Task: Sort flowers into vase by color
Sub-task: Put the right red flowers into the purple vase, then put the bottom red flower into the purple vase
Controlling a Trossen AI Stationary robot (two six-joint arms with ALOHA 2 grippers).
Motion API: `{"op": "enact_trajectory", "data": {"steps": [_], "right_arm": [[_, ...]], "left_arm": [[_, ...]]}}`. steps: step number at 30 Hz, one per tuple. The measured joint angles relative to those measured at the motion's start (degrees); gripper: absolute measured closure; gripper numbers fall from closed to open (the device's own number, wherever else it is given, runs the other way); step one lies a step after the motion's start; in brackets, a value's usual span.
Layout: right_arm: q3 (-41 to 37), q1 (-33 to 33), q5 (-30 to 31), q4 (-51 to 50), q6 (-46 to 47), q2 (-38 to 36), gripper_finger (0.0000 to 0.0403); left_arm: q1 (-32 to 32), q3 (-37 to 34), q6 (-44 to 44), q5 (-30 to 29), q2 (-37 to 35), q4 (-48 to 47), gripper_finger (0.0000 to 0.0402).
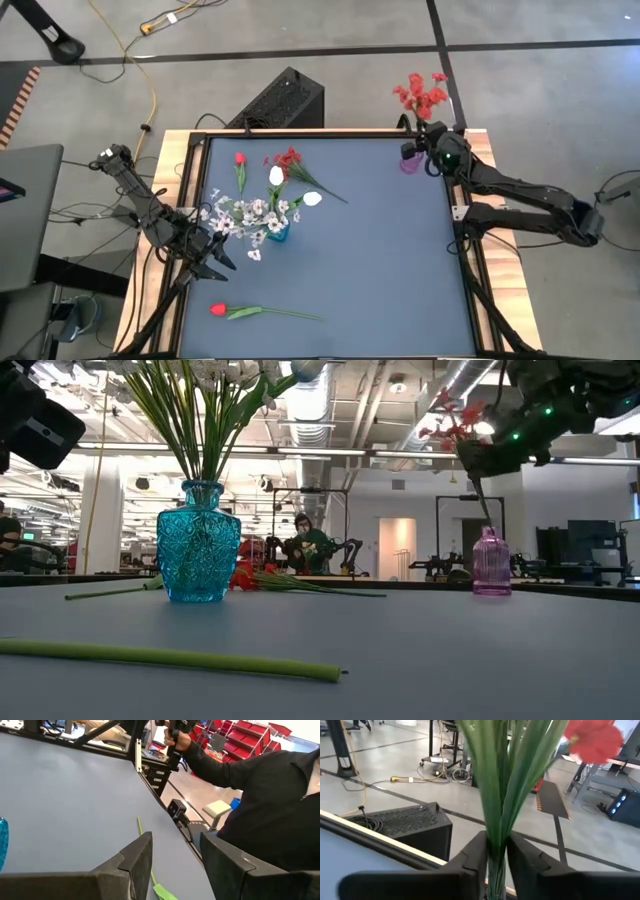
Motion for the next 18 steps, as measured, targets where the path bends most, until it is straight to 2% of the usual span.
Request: {"op": "enact_trajectory", "data": {"steps": [5, 10, 15, 18], "right_arm": [[2.8, 1.5, 0.0, -5.3, 1.0, -0.2, 0.0233], [10.2, 2.1, -2.2, -25.6, 7.2, -0.2, 0.0165], [18.5, 2.1, -11.1, -48.4, 15.7, -0.2, 0.0134], [22.1, 2.1, -20.3, -57.2, 20.4, -0.2, 0.0132]], "left_arm": [[0.0, 0.0, -0.1, 0.0, 0.0, 0.0, 0.0248], [0.0, 0.0, -0.3, 0.4, 0.0, 0.0, 0.0248], [0.0, 0.0, 0.2, 1.8, 0.0, 0.0, 0.0248], [0.0, 0.0, 1.1, 1.9, 0.0, -0.1, 0.0248]]}}
